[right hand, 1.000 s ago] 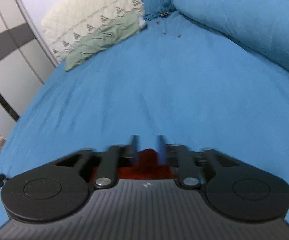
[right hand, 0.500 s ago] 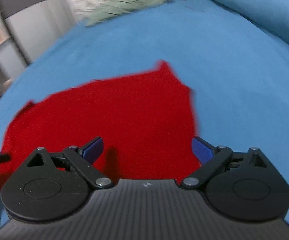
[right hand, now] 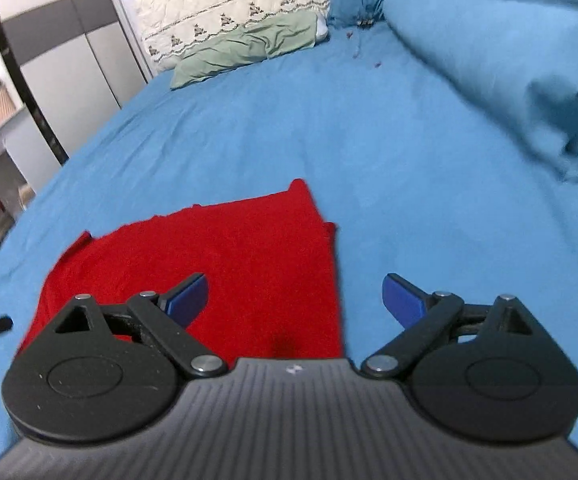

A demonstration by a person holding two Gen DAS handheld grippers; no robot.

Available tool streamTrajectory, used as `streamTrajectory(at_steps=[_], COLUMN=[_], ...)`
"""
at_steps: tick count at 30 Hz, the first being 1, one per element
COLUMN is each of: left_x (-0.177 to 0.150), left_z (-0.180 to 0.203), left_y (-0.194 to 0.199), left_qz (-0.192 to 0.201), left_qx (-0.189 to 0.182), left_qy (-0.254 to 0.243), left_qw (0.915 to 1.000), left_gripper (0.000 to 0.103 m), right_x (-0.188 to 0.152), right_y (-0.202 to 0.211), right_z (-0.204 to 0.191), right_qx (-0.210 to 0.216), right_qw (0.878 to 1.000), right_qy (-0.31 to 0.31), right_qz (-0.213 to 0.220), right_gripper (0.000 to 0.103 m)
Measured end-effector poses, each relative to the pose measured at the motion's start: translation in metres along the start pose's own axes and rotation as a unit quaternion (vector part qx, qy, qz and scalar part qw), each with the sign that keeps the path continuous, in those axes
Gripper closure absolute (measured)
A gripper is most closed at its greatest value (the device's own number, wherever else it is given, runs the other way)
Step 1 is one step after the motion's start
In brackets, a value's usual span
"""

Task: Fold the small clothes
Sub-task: 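Lay the hem down over the collar and open both grippers, then close the right gripper on the sweater edge and lift it, then fold the held edge over the sweater and open the right gripper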

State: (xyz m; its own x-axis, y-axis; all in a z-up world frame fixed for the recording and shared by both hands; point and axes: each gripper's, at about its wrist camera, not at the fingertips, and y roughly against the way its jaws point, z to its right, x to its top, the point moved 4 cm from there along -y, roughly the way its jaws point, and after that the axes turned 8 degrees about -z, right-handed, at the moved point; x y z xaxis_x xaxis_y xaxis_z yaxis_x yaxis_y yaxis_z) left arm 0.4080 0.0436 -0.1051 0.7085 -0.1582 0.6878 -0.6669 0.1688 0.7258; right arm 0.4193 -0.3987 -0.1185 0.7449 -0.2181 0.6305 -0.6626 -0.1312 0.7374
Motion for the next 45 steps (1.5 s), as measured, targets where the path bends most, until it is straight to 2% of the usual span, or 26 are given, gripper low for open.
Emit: streamTrajectory(at_steps=[1, 5, 10, 15, 18, 20, 22, 26, 27, 28, 29, 32, 35, 37, 40, 43, 45], left_x=[0.000, -0.002, -0.004, 0.001, -0.002, -0.004, -0.008, -0.016, -0.017, -0.016, -0.015, -0.013, -0.010, -0.009, -0.005, -0.007, -0.018], left_z=[0.009, 0.047, 0.085, 0.101, 0.103, 0.105, 0.108, 0.112, 0.113, 0.113, 0.113, 0.112, 0.111, 0.108, 0.091, 0.051, 0.022], left_y=[0.003, -0.005, -0.031, -0.059, -0.072, -0.083, -0.096, -0.112, -0.113, -0.115, -0.116, -0.119, -0.121, -0.120, -0.105, -0.071, -0.051], left_qz=[0.001, -0.013, -0.033, -0.040, -0.055, -0.067, -0.081, -0.102, -0.101, -0.102, -0.106, -0.112, -0.114, -0.115, -0.106, -0.066, -0.051], left_qx=[-0.010, -0.033, -0.049, -0.044, -0.043, -0.036, -0.028, -0.015, -0.013, -0.010, -0.009, -0.010, -0.012, -0.021, -0.034, -0.017, -0.003], left_qy=[-0.002, -0.010, -0.017, -0.027, -0.021, -0.022, -0.028, -0.030, -0.030, -0.029, -0.027, -0.019, -0.022, -0.020, -0.006, 0.012, 0.021], left_qw=[1.0000, 0.9993, 0.9981, 0.9979, 0.9973, 0.9969, 0.9959, 0.9942, 0.9944, 0.9943, 0.9940, 0.9934, 0.9932, 0.9929, 0.9937, 0.9976, 0.9985], left_gripper=[0.000, 0.000, 0.000, 0.000, 0.000, 0.000, 0.000, 0.000, 0.000, 0.000, 0.000, 0.000, 0.000, 0.000, 0.007, 0.007, 0.007], right_x=[0.003, -0.029, -0.057, -0.058, -0.060, -0.064, -0.068, -0.069, -0.069, -0.067, -0.066, -0.057, -0.040, -0.021, 0.013, 0.035, 0.035], right_y=[0.002, 0.013, -0.005, -0.040, -0.062, -0.072, -0.077, -0.077, -0.077, -0.077, -0.074, -0.068, -0.051, -0.035, -0.014, -0.008, -0.017], right_z=[-0.002, 0.002, 0.009, 0.015, 0.012, 0.005, -0.004, -0.009, -0.007, -0.005, -0.005, 0.001, -0.001, -0.014, -0.063, -0.144, -0.203], right_qx=[-0.007, -0.014, -0.008, -0.021, -0.017, -0.022, -0.028, -0.004, 0.002, 0.011, 0.014, 0.036, 0.077, 0.108, 0.152, 0.209, 0.234], right_qw=[1.000, 1.000, 0.999, 0.999, 0.999, 0.998, 0.998, 0.999, 0.999, 0.998, 0.998, 0.995, 0.990, 0.987, 0.986, 0.978, 0.968], right_qy=[0.001, -0.007, -0.024, -0.018, -0.008, 0.009, 0.033, 0.026, 0.018, 0.006, -0.004, -0.056, -0.104, -0.114, -0.074, 0.010, 0.080], right_qz=[-0.004, -0.021, -0.033, -0.036, -0.047, -0.050, -0.045, -0.047, -0.050, -0.055, -0.056, -0.070, -0.055, -0.035, -0.008, -0.010, -0.026], right_gripper=[0.000, 0.000, 0.000, 0.000, 0.013, 0.014, 0.022, 0.048, 0.061, 0.064, 0.072, 0.077, 0.078, 0.078, 0.078, 0.078, 0.079])
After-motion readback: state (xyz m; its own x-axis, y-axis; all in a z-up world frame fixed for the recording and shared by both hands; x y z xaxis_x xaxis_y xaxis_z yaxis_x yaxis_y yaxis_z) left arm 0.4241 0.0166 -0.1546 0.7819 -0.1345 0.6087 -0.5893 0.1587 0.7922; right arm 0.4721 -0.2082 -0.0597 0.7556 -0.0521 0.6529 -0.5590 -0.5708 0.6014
